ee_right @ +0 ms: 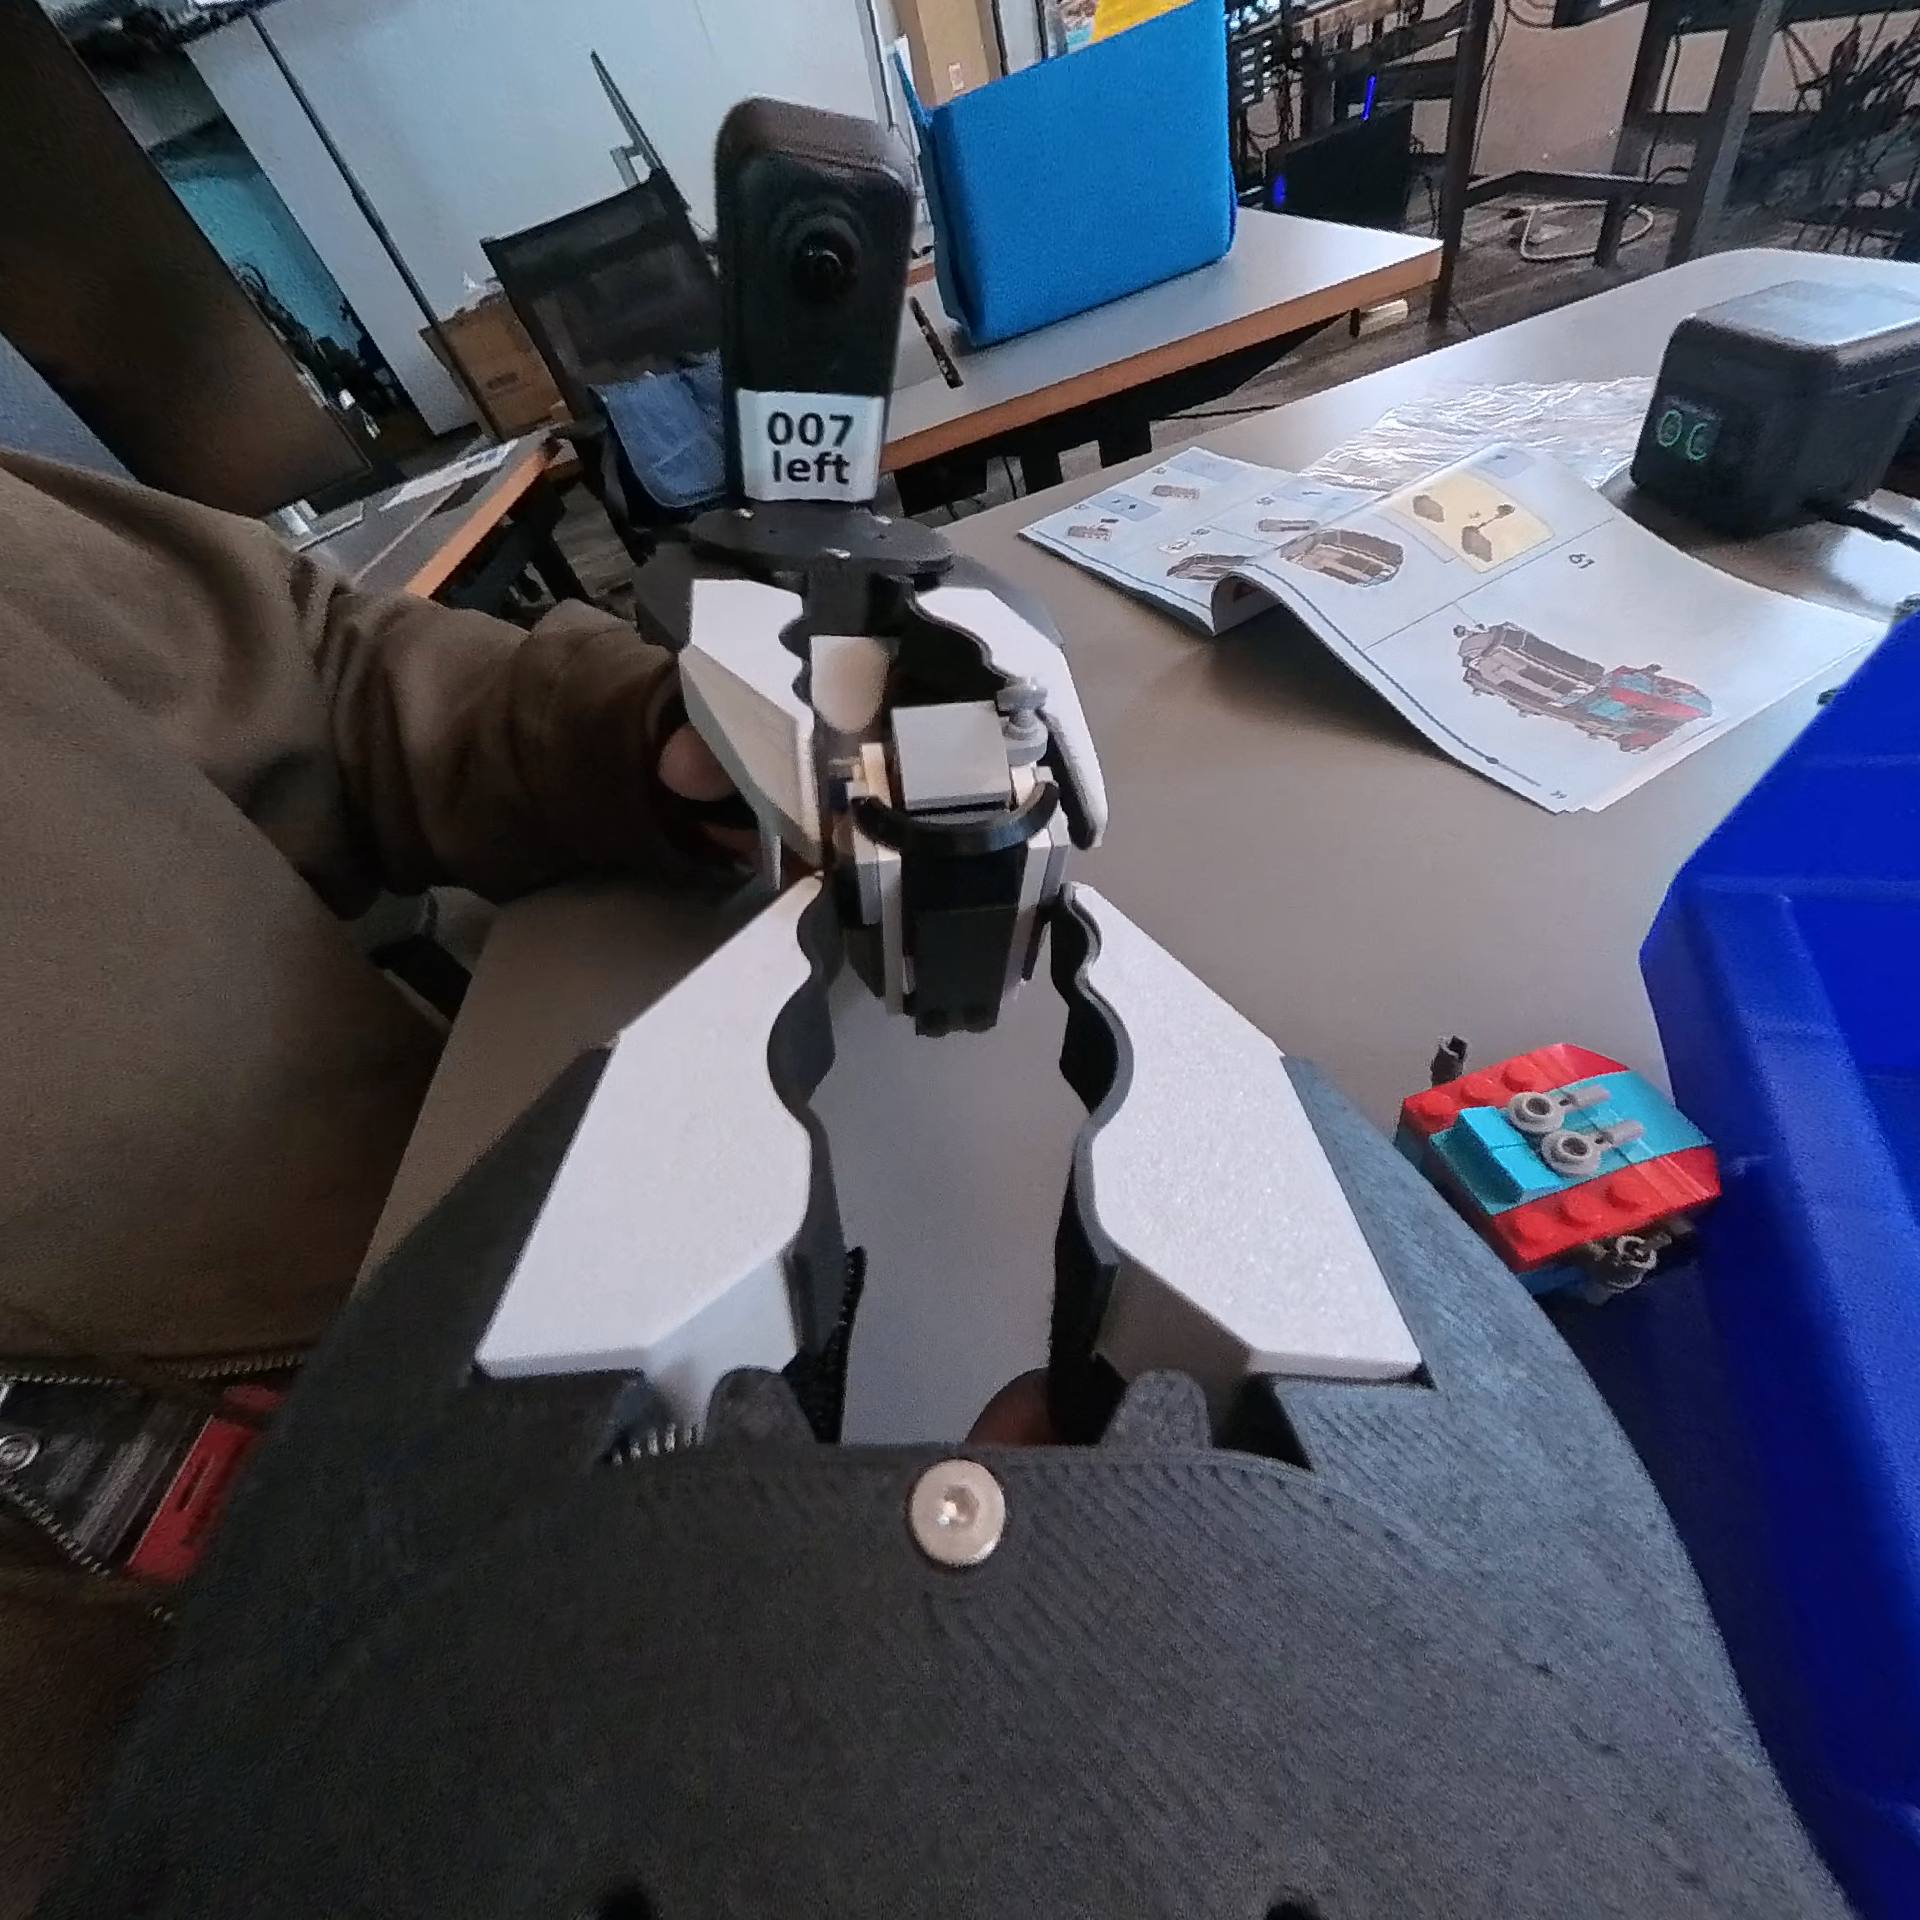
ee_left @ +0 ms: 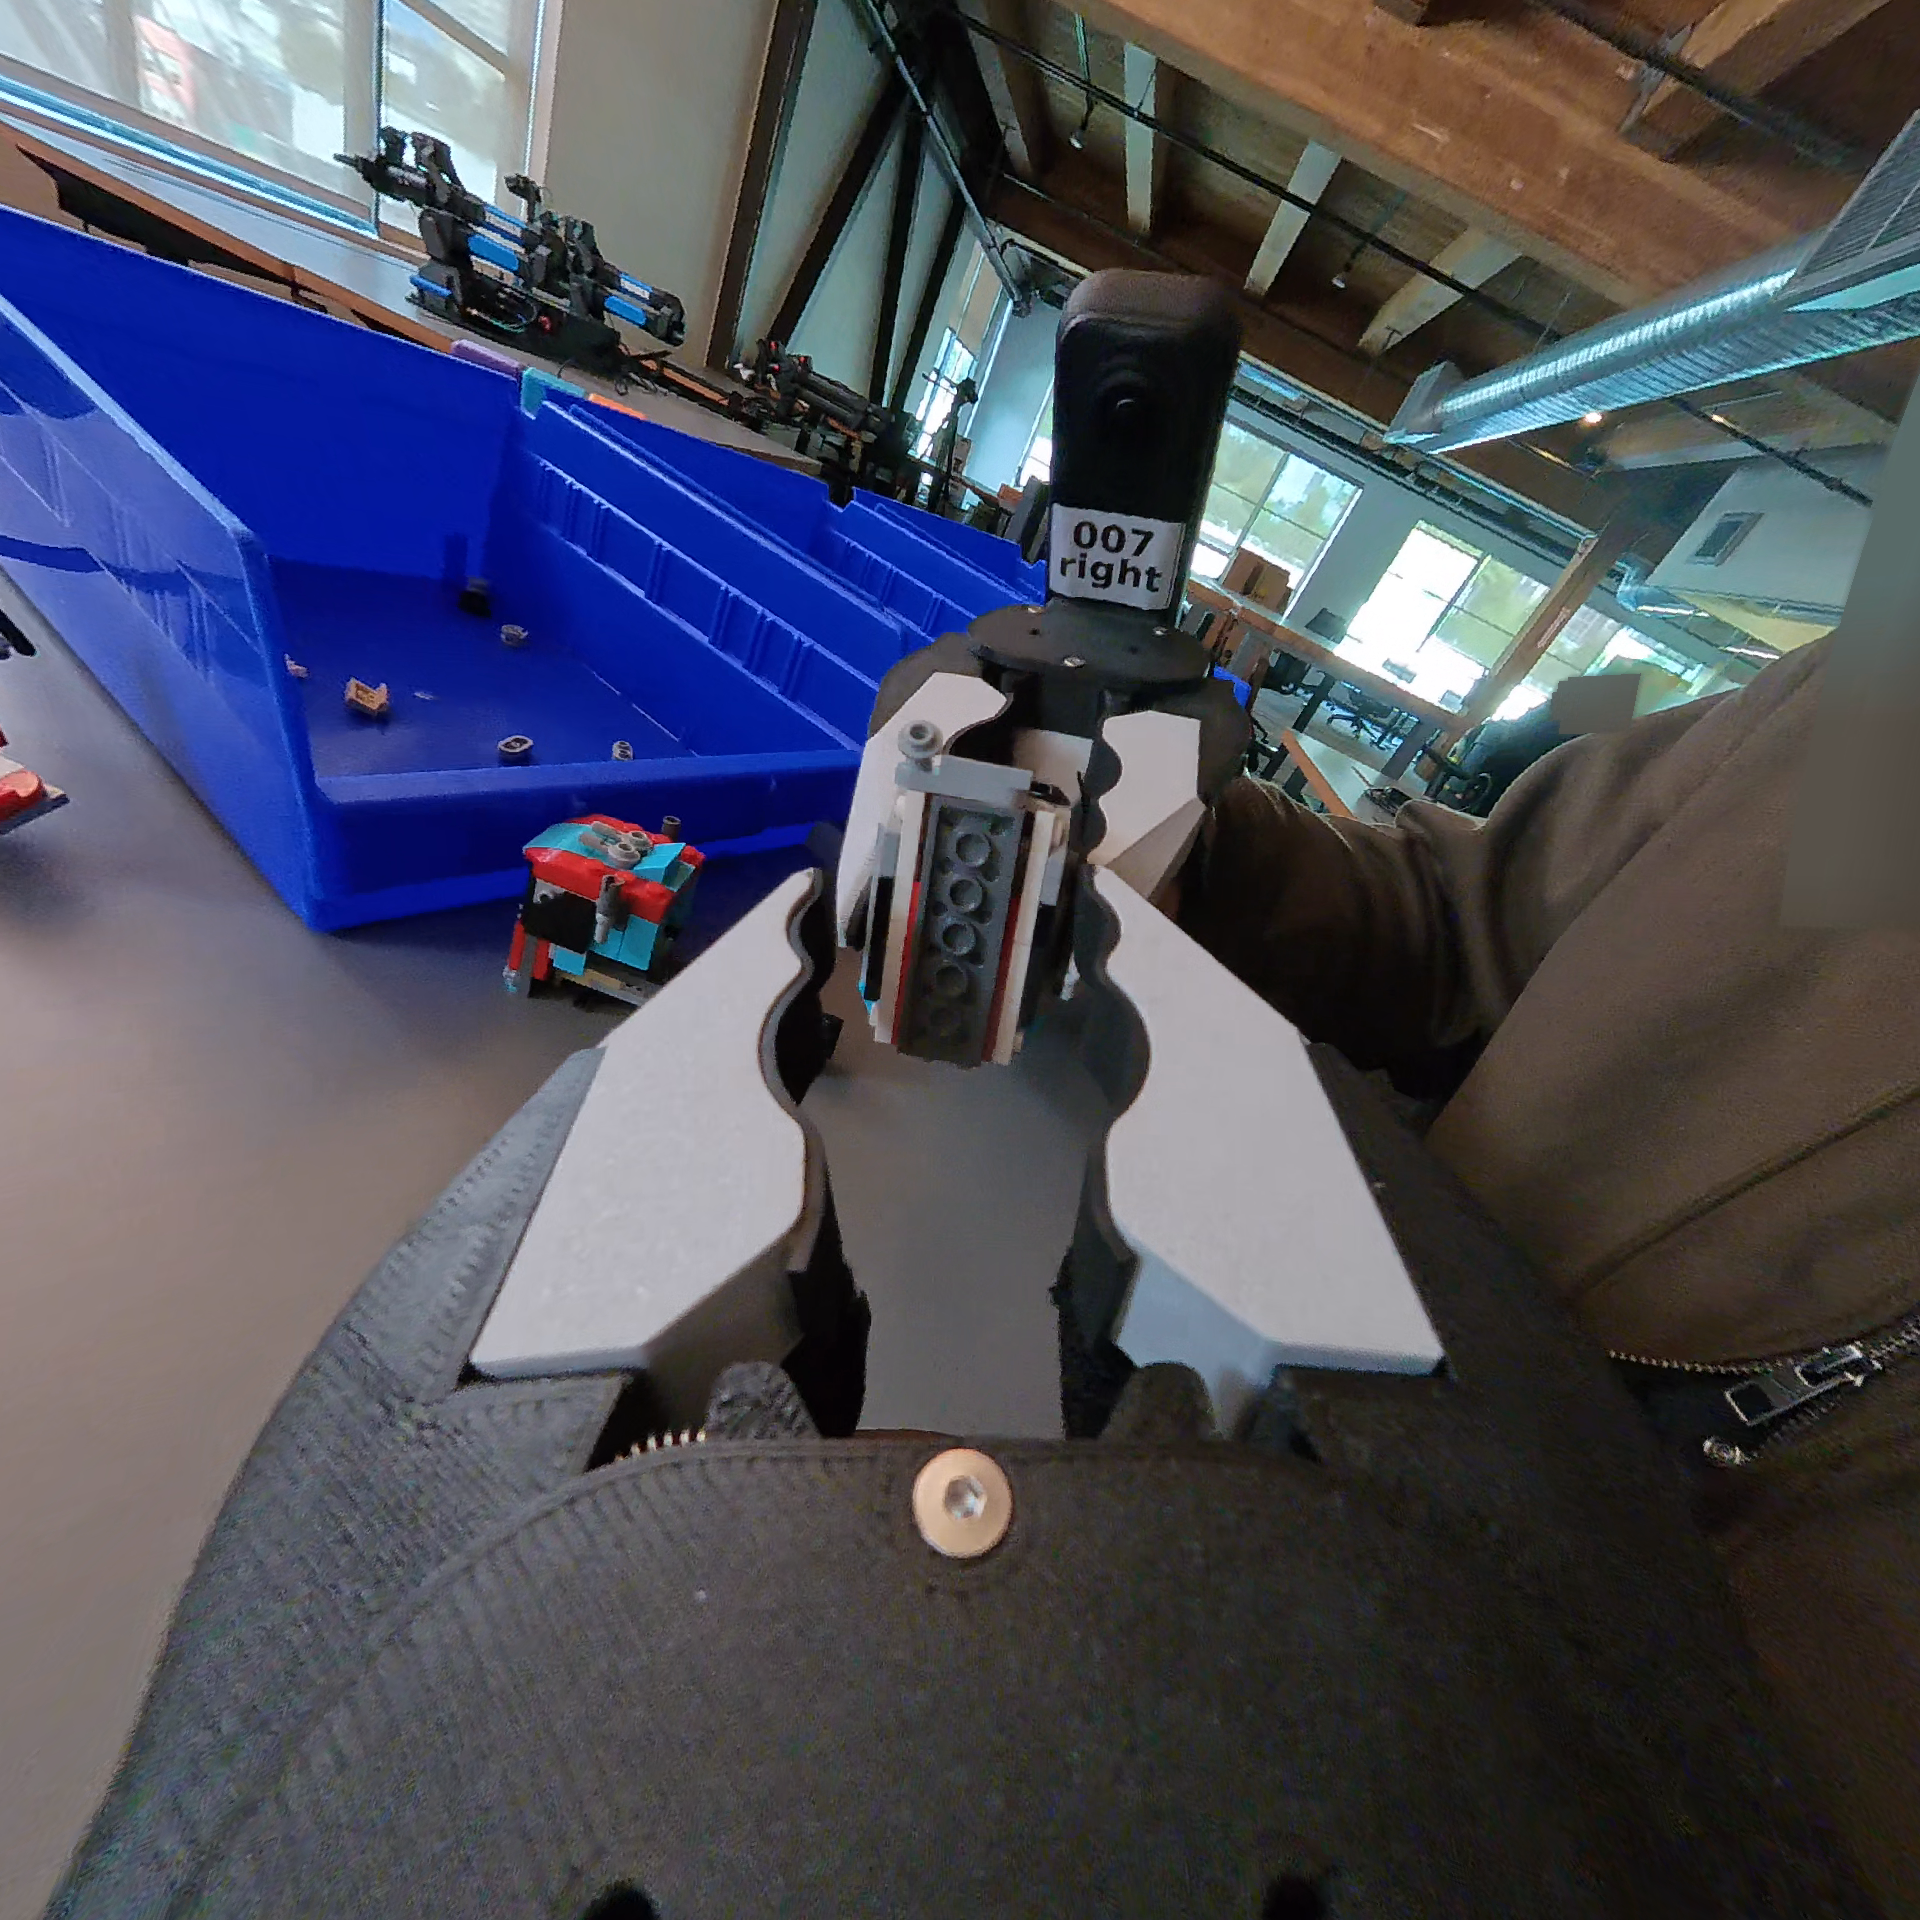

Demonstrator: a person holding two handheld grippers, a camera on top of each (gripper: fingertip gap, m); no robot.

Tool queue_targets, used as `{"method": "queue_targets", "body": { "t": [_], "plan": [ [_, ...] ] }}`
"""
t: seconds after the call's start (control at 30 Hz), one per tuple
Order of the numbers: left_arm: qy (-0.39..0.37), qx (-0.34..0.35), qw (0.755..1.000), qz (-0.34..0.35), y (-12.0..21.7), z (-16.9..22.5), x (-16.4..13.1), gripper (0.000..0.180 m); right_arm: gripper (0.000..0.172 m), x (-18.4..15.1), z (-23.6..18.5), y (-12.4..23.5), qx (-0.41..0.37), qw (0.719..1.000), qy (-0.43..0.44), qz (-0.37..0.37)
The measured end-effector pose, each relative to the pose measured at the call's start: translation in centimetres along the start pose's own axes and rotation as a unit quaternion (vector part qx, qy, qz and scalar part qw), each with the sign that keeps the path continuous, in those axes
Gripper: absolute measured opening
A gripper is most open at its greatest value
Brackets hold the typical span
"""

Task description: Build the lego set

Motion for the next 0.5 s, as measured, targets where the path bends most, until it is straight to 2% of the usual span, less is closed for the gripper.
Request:
{"method": "queue_targets", "body": {
  "t": [0.5],
  "plan": [
    [0.002,-0.015,1.0,-0.001,-0.38,0.36,-0.19,0.041,0.041,0.12,-0.29,0.11,-0.009,0.999,0.023,-0.024]
  ]
}}
Point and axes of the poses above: each gripper's, where its closed fingertips meet, y back along the fingers, x out of its top, z = x × y across the jaws, the point moved 9 cm from there along y, back along the fingers, and after that the axes turned 4 degrees about -y, right-handed, at the moved point
